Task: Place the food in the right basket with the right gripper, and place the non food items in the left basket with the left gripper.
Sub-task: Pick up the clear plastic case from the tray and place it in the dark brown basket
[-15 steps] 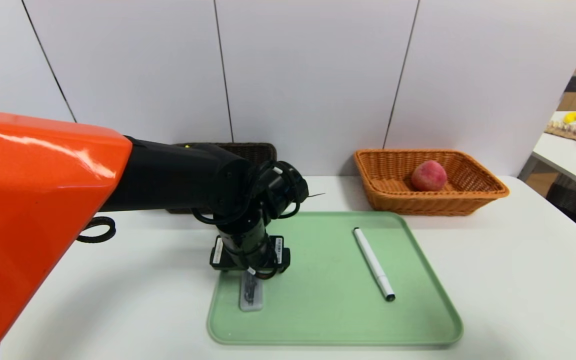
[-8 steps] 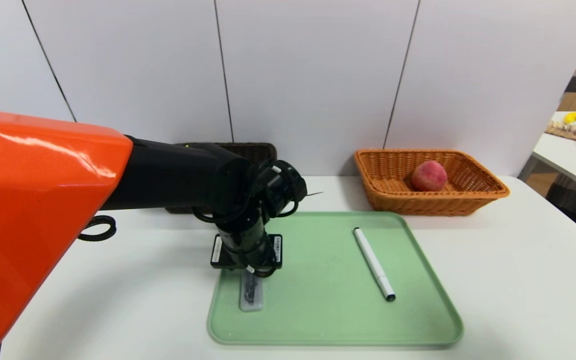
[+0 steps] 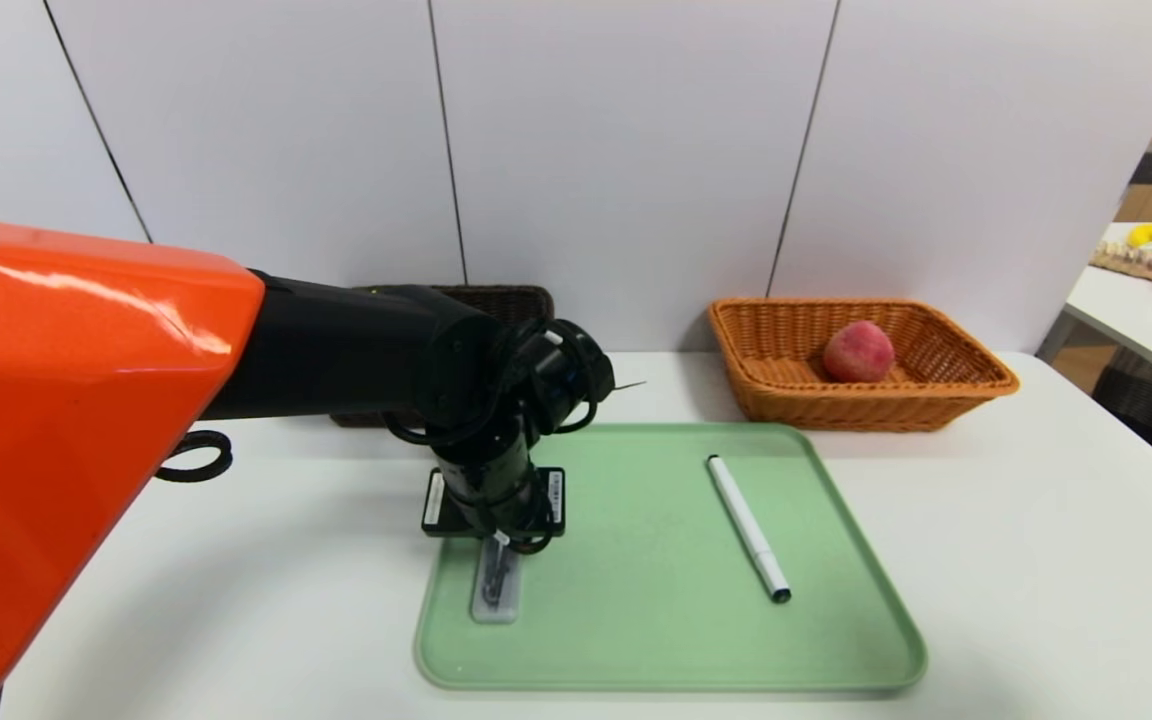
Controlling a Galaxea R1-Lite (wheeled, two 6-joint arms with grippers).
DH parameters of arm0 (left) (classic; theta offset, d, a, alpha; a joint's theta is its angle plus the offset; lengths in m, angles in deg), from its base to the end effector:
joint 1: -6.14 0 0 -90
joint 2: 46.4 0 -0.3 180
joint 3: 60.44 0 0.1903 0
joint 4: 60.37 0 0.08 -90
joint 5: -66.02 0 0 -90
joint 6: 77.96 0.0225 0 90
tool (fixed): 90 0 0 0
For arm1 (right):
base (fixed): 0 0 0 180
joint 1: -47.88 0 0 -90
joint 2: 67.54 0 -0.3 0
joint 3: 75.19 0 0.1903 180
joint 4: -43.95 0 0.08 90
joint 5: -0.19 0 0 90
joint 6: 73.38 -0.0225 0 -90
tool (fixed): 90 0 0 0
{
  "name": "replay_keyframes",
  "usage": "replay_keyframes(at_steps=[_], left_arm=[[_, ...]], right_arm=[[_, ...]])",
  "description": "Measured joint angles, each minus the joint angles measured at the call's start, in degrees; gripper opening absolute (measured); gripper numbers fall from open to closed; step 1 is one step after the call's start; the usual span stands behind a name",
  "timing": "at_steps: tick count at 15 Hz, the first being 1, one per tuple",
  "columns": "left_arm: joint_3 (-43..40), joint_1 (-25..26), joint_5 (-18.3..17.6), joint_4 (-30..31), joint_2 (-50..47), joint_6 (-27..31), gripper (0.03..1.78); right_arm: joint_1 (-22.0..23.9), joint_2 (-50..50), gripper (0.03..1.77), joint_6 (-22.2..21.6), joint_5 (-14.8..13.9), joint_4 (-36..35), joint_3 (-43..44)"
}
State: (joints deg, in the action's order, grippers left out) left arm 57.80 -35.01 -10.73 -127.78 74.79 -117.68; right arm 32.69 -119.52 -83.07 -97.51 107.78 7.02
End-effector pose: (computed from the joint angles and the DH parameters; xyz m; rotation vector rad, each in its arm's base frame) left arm 0.2893 -0.2459 0.1509 -0.0461 1.1622 -0.0238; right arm 0.0634 0.0141 0.2755 0.0478 0.5836 0.0779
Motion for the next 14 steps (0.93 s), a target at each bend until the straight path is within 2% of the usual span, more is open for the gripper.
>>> replay_keyframes(at_steps=[6, 11, 14], left_arm=[[1.13, -0.61, 0.02, -0.39, -1.46, 0.41, 0.56], [9.62, -4.96, -0.11, -8.85, -4.91, -0.16, 0.56], [15.74, -7.12, 1.07, -10.78, -7.19, 0.13, 0.56]], right_arm=[[0.0, 0.24, 1.7, 0.05, 0.02, 0.0, 0.13], [0.0, 0.55, 1.7, -0.01, 0.0, 0.05, 0.02], [0.0, 0.99, 1.7, 0.0, 0.02, 0.09, -0.28]])
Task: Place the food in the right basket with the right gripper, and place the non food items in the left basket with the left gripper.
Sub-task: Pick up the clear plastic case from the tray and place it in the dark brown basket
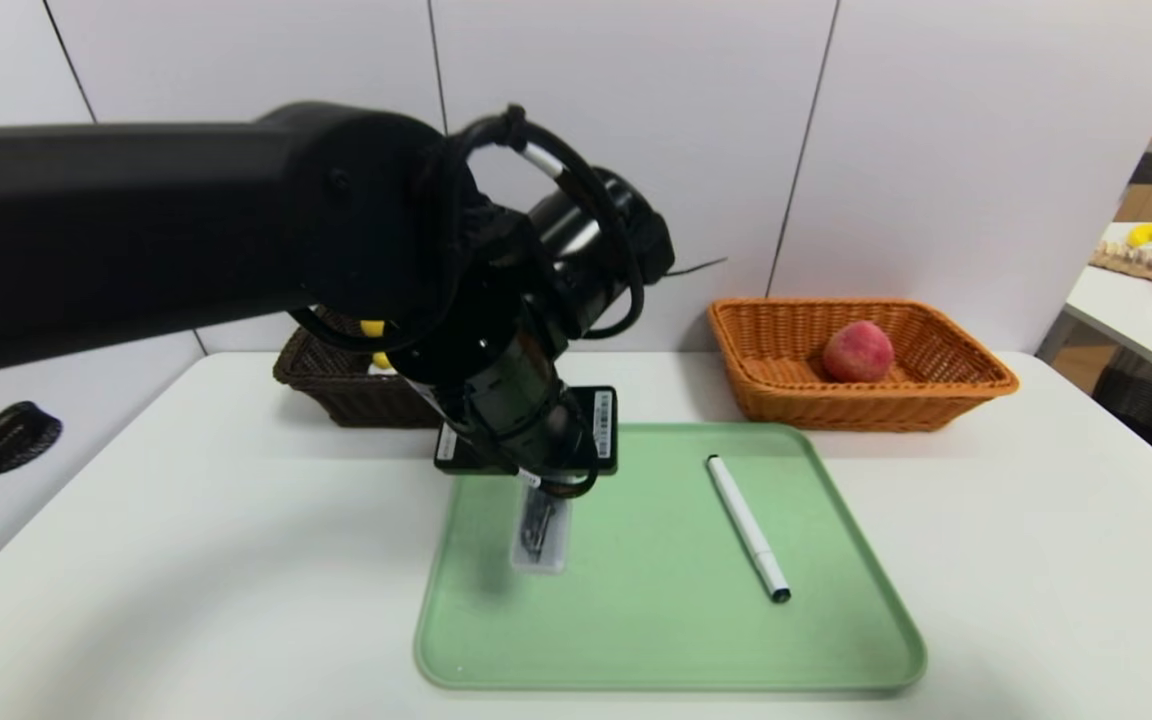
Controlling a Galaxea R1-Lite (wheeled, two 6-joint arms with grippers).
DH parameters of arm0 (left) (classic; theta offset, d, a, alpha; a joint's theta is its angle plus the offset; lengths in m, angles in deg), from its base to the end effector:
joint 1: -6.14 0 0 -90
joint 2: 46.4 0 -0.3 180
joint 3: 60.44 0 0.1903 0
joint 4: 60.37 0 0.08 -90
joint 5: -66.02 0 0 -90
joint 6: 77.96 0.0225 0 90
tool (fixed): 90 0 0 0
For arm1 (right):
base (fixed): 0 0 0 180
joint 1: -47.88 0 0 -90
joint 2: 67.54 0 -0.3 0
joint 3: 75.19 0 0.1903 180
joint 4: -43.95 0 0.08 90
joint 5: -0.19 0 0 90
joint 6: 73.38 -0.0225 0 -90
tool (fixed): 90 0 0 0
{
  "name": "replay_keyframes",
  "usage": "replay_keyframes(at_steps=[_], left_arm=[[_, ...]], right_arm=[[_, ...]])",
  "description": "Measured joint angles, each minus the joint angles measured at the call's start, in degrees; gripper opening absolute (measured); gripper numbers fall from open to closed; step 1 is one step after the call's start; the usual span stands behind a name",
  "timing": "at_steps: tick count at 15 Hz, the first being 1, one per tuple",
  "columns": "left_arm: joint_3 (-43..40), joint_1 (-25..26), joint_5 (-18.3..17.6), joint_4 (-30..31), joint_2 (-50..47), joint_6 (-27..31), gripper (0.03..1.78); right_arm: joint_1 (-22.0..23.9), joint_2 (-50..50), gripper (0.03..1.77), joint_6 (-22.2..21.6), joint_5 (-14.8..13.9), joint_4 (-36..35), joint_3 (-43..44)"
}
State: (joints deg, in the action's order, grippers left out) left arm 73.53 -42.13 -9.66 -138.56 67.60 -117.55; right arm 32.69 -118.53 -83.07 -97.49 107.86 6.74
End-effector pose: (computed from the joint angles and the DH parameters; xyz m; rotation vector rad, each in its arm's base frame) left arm 0.2401 -0.2609 0.2525 -0.0945 0.9981 -0.2074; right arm 0.0589 0.0129 0.2753 0.0502 0.5729 0.0793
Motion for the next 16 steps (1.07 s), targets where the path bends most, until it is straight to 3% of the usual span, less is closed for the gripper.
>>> replay_keyframes(at_steps=[3, 6, 10, 16], left_arm=[[2.4, 0.26, 8.0, 5.32, -1.9, 4.11, 0.56], [2.68, 3.45, 12.04, 14.8, -2.57, 8.96, 0.56], [2.16, 8.63, 14.03, 32.89, -0.69, 15.56, 0.56], [1.88, 18.03, 14.77, 42.45, 4.99, 19.1, 0.56]], right_arm=[[0.0, 0.15, 1.7, -0.01, 0.11, 0.0, 0.0], [0.01, 0.17, 1.7, -0.09, 0.18, 0.02, 0.0], [0.0, 0.2, 1.7, -0.2, 0.13, 0.05, -0.02], [0.01, 0.2, 1.7, -0.52, 0.02, 0.02, -0.68]])
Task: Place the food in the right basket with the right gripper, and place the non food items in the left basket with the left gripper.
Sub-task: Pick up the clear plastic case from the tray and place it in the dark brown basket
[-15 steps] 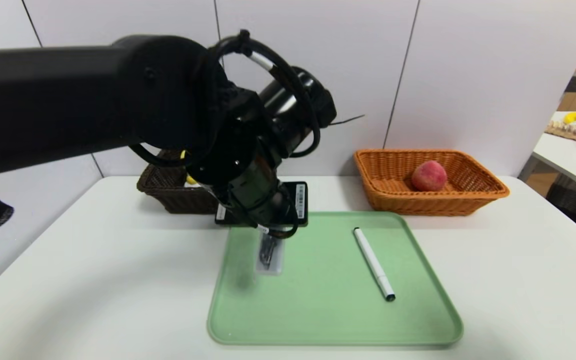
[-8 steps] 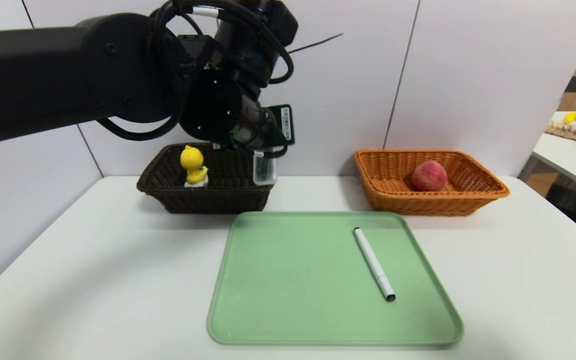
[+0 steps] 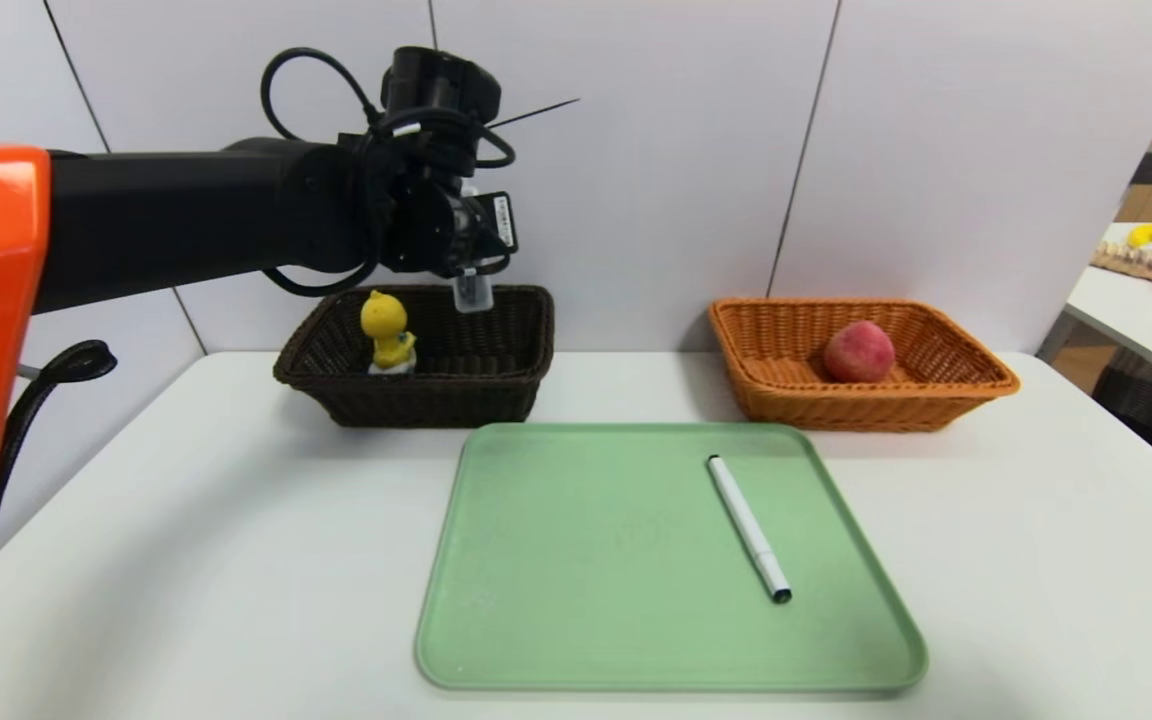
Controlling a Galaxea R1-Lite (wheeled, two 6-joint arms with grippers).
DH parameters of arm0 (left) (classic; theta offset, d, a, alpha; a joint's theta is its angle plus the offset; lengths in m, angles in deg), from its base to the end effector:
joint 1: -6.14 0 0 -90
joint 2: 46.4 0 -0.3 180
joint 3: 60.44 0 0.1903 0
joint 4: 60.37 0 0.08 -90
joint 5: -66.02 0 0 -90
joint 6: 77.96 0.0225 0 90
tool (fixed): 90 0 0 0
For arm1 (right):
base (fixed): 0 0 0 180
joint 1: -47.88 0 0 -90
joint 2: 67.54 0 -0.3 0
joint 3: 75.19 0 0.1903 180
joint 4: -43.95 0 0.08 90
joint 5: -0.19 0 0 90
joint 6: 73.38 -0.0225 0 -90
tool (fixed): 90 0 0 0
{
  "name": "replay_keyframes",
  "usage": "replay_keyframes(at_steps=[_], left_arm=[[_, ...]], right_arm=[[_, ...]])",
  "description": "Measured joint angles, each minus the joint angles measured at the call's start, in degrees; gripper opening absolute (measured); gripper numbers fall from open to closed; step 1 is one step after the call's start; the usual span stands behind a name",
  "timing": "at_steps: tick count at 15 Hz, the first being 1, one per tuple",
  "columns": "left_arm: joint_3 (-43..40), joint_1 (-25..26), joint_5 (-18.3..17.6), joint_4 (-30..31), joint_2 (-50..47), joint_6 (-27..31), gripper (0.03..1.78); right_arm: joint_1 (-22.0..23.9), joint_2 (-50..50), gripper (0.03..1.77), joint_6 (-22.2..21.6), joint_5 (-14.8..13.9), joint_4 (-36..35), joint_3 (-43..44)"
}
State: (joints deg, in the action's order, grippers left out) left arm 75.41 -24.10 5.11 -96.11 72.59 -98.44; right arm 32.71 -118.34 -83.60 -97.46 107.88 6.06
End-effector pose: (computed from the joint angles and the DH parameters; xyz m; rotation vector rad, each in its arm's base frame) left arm 0.3699 -0.2030 0.2854 -0.1919 0.2854 0.0313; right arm 0.0585 0.0127 0.2725 0.0575 0.5820 0.0759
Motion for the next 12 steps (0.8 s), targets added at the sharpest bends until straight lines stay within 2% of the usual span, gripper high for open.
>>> replay_keyframes(at_steps=[5, 12], left_arm=[[0.0, 4.35, -0.33, 0.59, 4.11, -0.79, 0.56], [-0.05, 5.55, -0.38, 0.34, 7.77, -3.68, 0.56]], right_arm=[[-0.01, -0.22, 1.7, 0.0, -0.05, -0.11, -0.06], [0.0, -0.24, 1.7, -0.09, -0.05, -0.2, -0.06]])
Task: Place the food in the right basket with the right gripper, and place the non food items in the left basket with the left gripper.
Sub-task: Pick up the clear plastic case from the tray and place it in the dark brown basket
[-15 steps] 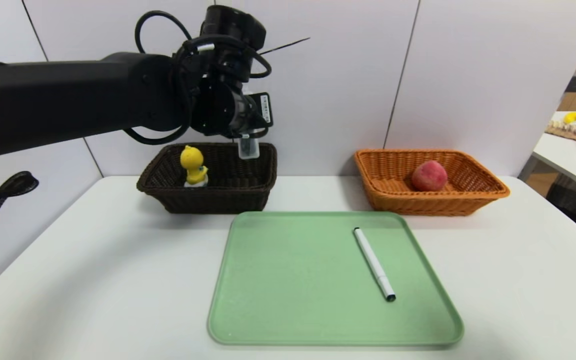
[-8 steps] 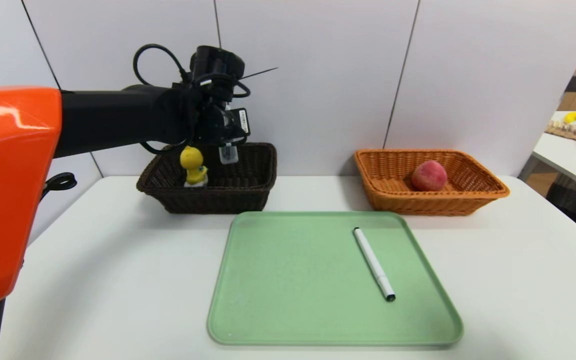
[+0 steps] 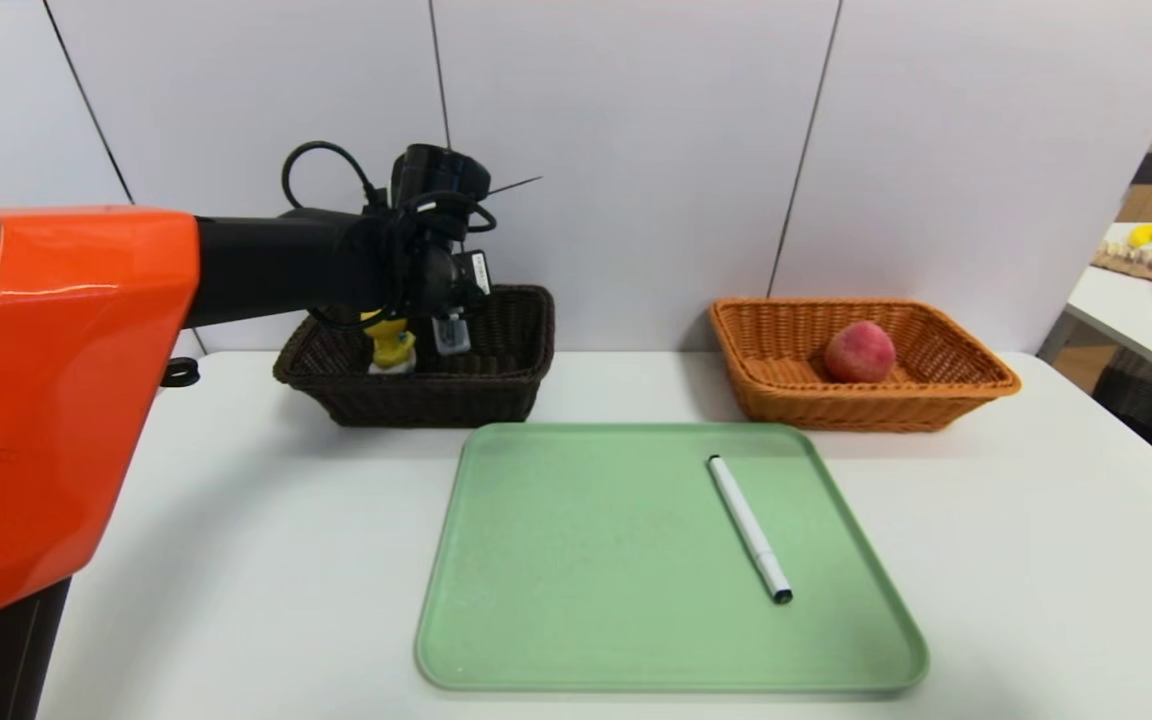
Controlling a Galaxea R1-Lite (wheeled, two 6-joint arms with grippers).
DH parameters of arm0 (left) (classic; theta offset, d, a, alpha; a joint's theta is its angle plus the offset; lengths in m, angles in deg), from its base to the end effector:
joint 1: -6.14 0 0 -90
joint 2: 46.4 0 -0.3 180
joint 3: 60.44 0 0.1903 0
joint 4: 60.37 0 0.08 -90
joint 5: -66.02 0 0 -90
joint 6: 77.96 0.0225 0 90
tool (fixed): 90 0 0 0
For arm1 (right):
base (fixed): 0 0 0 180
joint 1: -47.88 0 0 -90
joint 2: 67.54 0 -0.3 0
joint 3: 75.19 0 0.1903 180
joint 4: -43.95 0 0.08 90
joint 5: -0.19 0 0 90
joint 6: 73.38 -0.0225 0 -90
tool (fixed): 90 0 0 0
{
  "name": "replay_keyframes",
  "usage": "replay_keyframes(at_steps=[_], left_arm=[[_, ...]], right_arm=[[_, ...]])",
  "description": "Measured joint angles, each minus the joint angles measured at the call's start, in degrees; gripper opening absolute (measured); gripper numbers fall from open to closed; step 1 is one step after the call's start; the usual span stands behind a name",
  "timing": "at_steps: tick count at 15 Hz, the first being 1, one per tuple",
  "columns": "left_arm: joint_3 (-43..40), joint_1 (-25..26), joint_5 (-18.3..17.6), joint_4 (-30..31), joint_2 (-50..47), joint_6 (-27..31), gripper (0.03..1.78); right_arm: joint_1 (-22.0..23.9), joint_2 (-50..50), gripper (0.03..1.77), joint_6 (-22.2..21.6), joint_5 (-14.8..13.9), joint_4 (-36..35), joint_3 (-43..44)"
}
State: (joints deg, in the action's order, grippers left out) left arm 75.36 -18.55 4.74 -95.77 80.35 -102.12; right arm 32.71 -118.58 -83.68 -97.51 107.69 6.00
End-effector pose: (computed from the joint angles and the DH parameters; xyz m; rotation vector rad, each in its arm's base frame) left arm 0.4196 -0.1810 0.2260 -0.2088 0.3874 0.1536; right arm 0.0598 0.0131 0.2723 0.0582 0.5838 0.0745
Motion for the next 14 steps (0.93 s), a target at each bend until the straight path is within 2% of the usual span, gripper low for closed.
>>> replay_keyframes(at_steps=[14], left_arm=[[-4.63, 0.18, 0.18, 0.02, 0.56, -3.18, 0.56]], right_arm=[[-0.01, 0.06, 1.7, 0.0, -0.15, 0.02, -0.02]])
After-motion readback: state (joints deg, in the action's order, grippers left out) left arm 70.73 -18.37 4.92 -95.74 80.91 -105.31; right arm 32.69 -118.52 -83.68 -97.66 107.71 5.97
